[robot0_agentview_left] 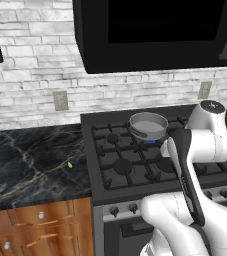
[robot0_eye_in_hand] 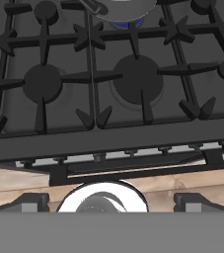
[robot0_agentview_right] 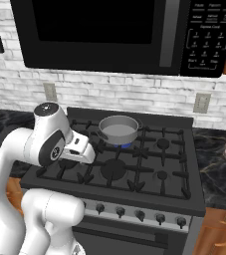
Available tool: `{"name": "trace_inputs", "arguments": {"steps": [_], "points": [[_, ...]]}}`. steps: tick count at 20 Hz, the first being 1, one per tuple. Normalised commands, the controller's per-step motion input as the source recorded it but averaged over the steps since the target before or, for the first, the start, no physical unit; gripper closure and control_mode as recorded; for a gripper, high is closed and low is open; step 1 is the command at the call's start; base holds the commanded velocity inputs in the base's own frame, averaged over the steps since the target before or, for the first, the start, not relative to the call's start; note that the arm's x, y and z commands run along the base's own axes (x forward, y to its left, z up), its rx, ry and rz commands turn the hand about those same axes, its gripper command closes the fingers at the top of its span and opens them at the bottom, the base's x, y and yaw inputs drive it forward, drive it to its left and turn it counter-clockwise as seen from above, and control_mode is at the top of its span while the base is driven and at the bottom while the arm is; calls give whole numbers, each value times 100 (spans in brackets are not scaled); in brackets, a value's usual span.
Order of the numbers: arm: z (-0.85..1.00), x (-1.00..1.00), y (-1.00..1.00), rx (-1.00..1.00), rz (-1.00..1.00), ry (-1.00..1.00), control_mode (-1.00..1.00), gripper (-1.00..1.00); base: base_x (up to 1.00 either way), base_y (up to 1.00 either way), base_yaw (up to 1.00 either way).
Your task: Turn on the burner for the pot on the stove. Wait thirty seconds for the pot to heat up. Then add the lemon wedge to the pot.
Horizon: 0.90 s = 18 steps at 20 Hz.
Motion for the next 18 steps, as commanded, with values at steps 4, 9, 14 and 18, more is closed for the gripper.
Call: {"name": "trace_inputs", "arguments": {"steps": [4, 9, 14, 18], "points": [[-1, 0, 3, 0, 0, 0, -100, -100, 0, 0, 0], [-3, 3, 74, 0, -6, 0, -100, -100, 0, 0, 0], [0, 13, 59, 0, -2, 0, -100, -100, 0, 0, 0], [0, 10, -2, 0, 0, 5, -100, -100, 0, 0, 0]]}}
